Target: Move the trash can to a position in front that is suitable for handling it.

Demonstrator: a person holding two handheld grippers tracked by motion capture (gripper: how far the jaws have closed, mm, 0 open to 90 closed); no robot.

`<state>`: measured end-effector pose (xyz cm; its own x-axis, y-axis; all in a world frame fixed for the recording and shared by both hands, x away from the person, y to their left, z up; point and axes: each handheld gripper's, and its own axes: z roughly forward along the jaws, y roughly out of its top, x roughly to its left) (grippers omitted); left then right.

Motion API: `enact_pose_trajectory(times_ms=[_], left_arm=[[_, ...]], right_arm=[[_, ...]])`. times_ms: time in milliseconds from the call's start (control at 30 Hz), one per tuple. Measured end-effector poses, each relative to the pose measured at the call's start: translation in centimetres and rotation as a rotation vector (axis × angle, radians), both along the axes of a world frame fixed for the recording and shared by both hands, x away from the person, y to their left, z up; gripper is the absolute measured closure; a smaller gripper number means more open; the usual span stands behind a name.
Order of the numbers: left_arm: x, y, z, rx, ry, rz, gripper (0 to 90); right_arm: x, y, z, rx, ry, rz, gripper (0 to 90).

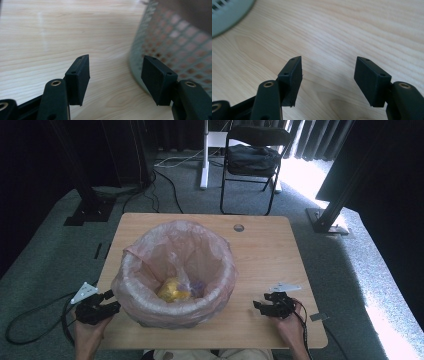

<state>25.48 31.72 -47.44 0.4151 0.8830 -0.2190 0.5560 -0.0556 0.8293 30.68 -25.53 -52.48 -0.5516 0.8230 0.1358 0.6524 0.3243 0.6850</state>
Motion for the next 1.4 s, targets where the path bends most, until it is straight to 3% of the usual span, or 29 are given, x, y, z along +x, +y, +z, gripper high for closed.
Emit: enact_pose_trajectory(times_ms=[133,333,467,600,900,1133,1267,1333,1400], left_arm=[[-0.5,-1.5,0.3,-0.057,-0.027,-0.077,40.0],[-1.1,-2.7,0.8,-0.081,-0.051,-0.153,39.7],[-1.0,-4.1,1.3,-0.072,-0.058,-0.199,41.1],[-0.8,-4.6,1.4,-0.089,-0.064,-0.209,42.2],[1.8,-6.5,1.6,-0.097,-0.075,-0.254,42.0],[4.7,-9.9,1.9,-0.083,-0.069,-0.323,42.0],[6.1,-12.3,2.2,-0.054,-0.068,-0.358,41.7],[6.2,-12.7,2.2,-0.050,-0.071,-0.362,41.7],[6.3,-12.7,2.1,-0.053,-0.075,-0.361,40.6]], right_arm=[[-0.2,0.5,0.6,0.002,-0.012,0.014,37.7],[-0.3,1.0,1.4,0.007,-0.035,0.030,37.7],[-0.3,1.3,2.0,0.024,-0.047,0.040,37.7],[-0.6,1.6,2.8,0.031,-0.066,0.059,37.6],[0.0,1.9,4.6,0.044,-0.105,0.074,37.6],[0.8,1.2,6.9,0.063,-0.153,0.063,37.7],[1.8,0.4,8.6,0.116,-0.184,0.039,37.7],[1.9,0.3,8.8,0.126,-0.185,0.034,37.7],[2.5,-0.1,9.5,0.167,-0.200,0.018,37.6]])
